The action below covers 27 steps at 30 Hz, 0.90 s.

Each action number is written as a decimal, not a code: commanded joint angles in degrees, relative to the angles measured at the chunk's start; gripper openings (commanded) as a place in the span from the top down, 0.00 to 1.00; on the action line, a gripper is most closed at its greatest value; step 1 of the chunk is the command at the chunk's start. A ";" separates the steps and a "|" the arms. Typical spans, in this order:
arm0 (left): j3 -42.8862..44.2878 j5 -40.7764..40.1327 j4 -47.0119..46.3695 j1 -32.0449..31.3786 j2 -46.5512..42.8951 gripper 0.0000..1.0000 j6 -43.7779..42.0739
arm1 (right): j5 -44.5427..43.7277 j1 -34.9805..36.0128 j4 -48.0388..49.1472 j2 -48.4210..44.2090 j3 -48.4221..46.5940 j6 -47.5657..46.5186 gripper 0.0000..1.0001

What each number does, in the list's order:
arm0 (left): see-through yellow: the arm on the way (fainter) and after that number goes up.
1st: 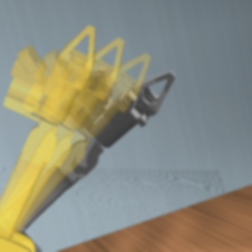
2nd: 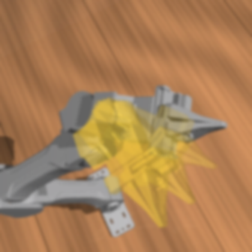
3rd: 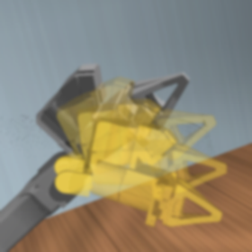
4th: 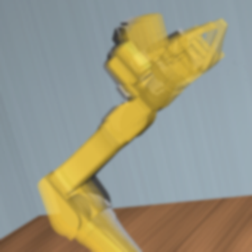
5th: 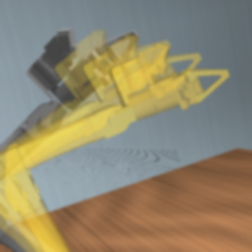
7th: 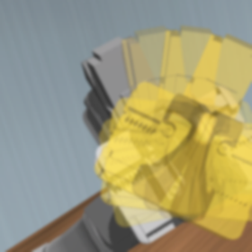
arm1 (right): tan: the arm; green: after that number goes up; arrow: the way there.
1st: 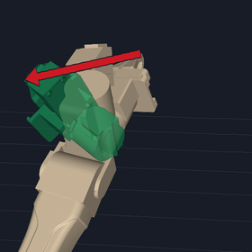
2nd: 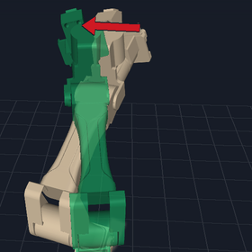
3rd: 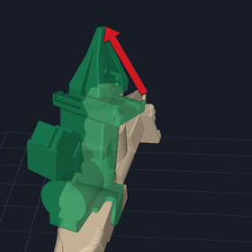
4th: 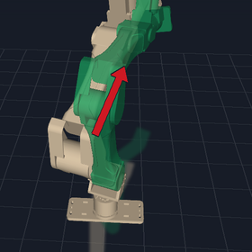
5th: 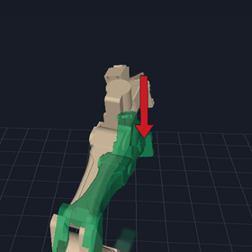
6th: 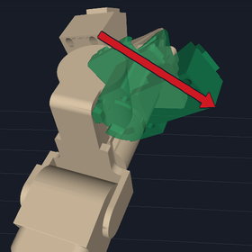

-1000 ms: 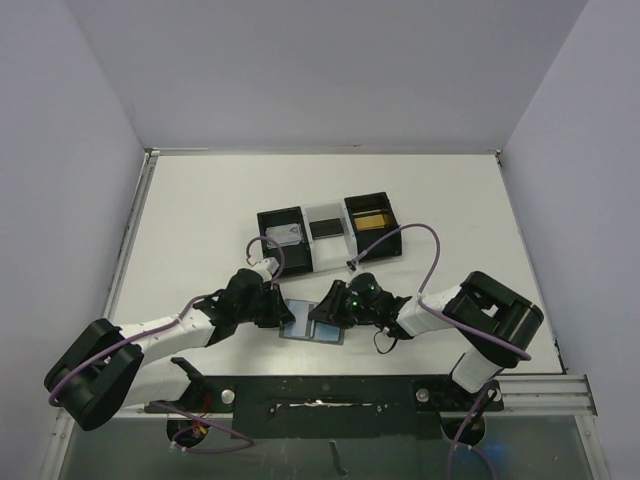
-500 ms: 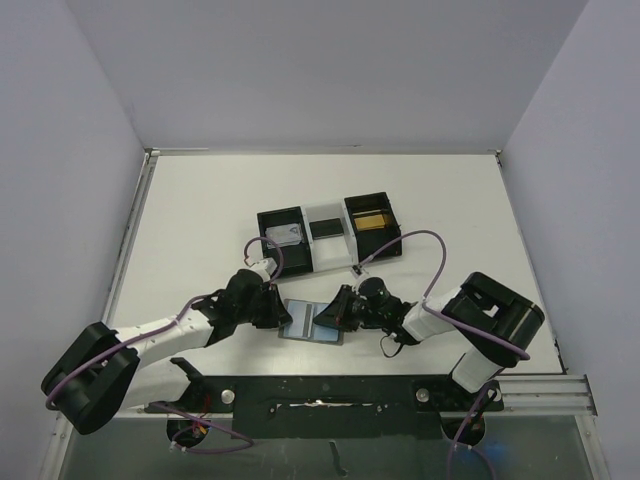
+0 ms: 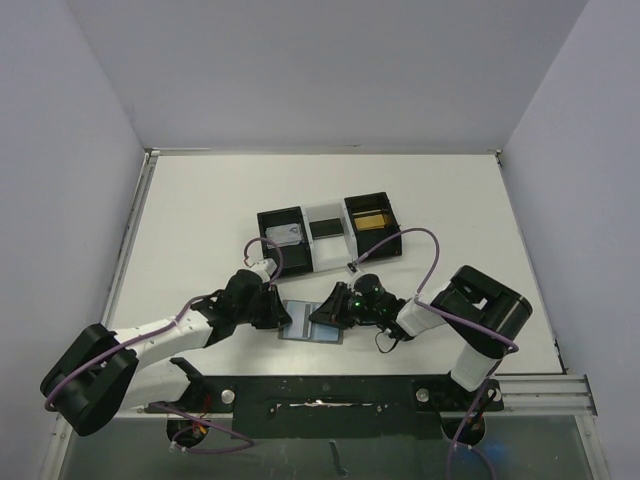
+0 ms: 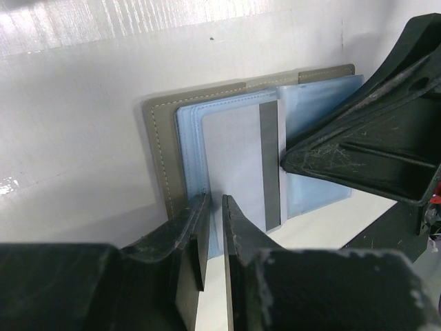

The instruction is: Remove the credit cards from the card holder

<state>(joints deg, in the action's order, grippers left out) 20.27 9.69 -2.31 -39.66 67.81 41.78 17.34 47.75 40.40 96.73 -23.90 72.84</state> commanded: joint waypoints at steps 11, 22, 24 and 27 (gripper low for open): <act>-1.22 -0.30 -0.16 -0.16 -2.40 0.87 0.94 | 0.28 0.30 2.11 -3.92 0.32 -1.59 1.00; -0.96 -2.83 1.25 0.10 -2.71 0.87 1.27 | 5.18 -5.78 -0.20 -6.34 4.09 -4.38 1.00; -1.46 -3.17 1.11 0.11 -4.10 0.85 2.09 | 5.01 -7.27 -3.96 -7.81 3.81 -6.99 1.00; -1.24 -2.29 1.40 0.19 -5.58 0.76 1.95 | 7.06 -7.60 -7.81 -8.26 1.51 -10.04 1.00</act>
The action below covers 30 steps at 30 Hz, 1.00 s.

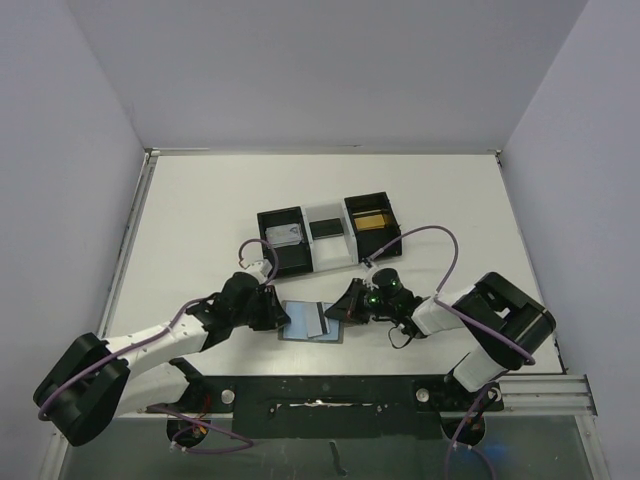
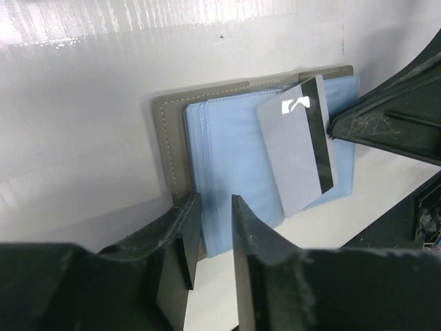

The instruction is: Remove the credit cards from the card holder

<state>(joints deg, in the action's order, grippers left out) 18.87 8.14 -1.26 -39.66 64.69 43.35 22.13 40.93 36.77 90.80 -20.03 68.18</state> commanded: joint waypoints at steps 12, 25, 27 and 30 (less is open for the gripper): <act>5.38 5.62 -4.15 -0.03 -5.91 0.59 1.03 | 2.94 0.46 -0.52 0.18 -2.91 -2.79 1.00; 7.33 9.12 -2.28 -2.00 6.95 0.72 0.67 | 0.47 2.25 9.55 2.38 0.70 0.68 0.76; 6.75 8.26 -2.79 -2.00 8.44 0.75 0.88 | -0.34 3.36 10.50 2.35 1.10 1.82 0.75; 7.37 7.32 -3.02 -2.13 11.68 0.81 1.59 | -3.38 4.57 8.11 2.69 1.12 2.13 0.74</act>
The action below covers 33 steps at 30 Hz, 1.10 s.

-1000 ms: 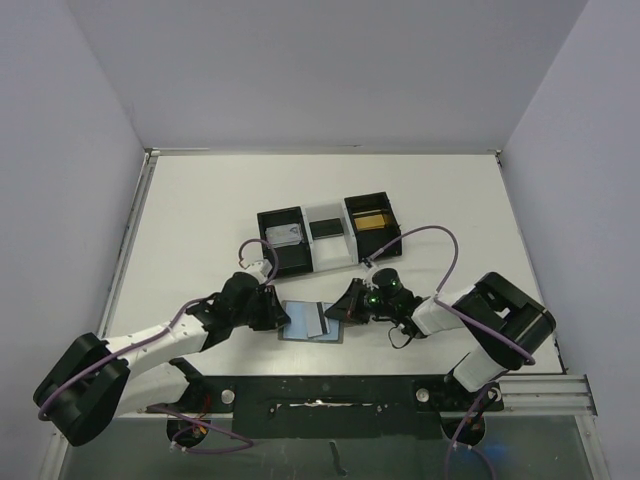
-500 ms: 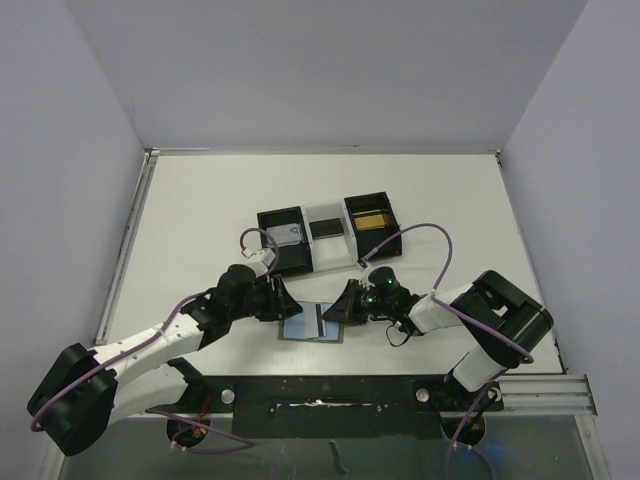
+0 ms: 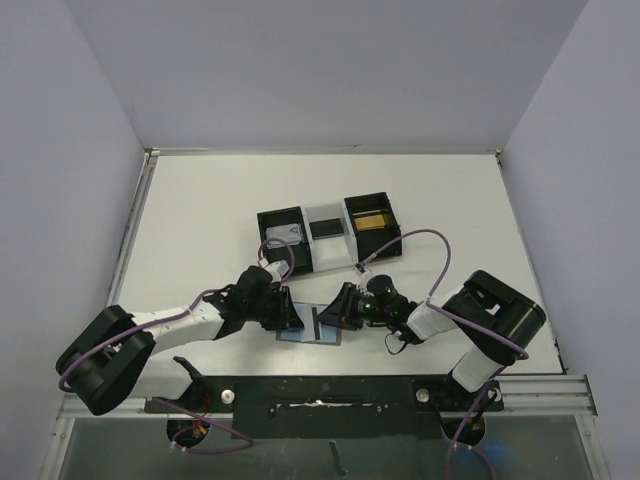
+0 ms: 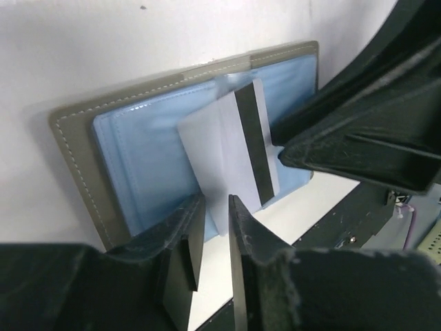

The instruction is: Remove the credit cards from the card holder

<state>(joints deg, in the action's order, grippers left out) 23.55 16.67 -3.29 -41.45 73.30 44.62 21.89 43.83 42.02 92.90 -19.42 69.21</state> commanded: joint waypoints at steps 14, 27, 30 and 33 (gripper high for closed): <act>-5.15 -5.12 -7.39 -1.61 4.22 0.90 4.13 | -3.59 3.99 -8.35 2.60 -4.91 -4.00 0.74; -6.13 -7.55 -6.45 -1.61 0.56 0.90 4.60 | -4.12 4.32 -6.64 -4.60 -3.07 -2.52 0.71; -6.85 -7.80 -6.78 -1.61 -0.97 0.90 4.47 | -4.45 4.63 -6.42 -4.28 -2.81 -1.47 0.76; -7.20 -8.07 -6.65 -1.61 -2.05 0.89 4.13 | -3.98 4.60 -4.60 -3.79 -2.22 -0.12 0.92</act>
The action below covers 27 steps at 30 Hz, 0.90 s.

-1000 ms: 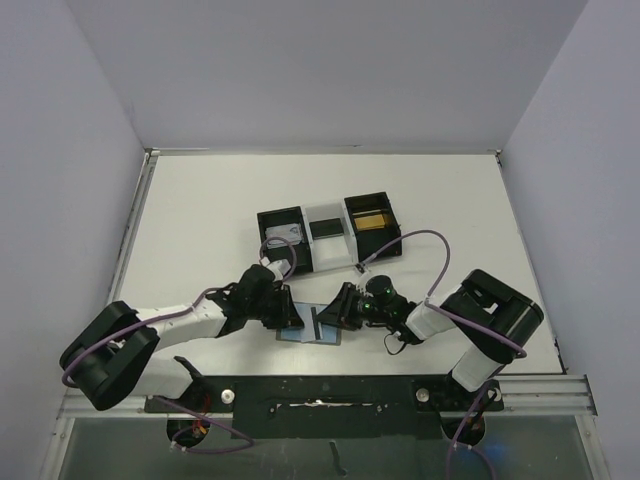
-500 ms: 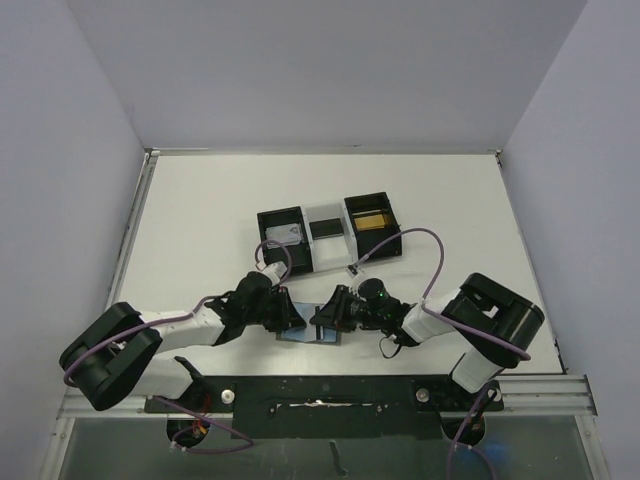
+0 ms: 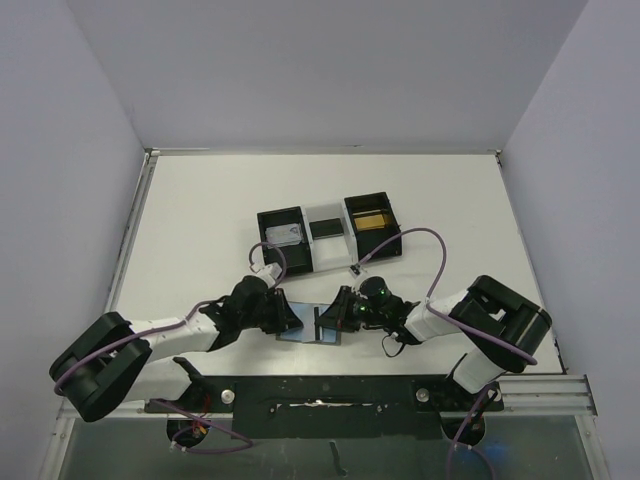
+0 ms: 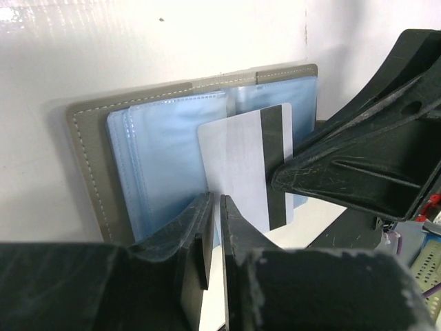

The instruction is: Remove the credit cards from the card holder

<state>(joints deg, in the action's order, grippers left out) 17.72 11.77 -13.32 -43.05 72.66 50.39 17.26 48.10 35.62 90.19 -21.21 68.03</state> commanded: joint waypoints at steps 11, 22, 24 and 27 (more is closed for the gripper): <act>-1.21 -6.27 6.29 0.02 -8.83 0.63 -2.62 | -2.71 0.02 -9.89 -3.92 -3.51 -1.76 1.00; -4.33 -7.05 -0.36 0.16 -6.31 0.53 -3.91 | -3.11 0.12 -11.31 -1.23 -2.18 -0.86 1.00; -3.79 -7.18 0.46 -0.12 -4.98 0.54 -3.15 | -3.57 0.17 -12.05 -1.12 -2.46 -1.07 1.00; -3.80 -8.81 1.87 -0.26 -6.40 0.53 -3.13 | -3.81 0.15 -13.06 -0.96 -3.14 -1.30 1.00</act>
<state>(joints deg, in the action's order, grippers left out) 15.03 4.21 -14.26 -43.03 65.93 47.83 15.94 48.07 26.81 88.01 -23.44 68.14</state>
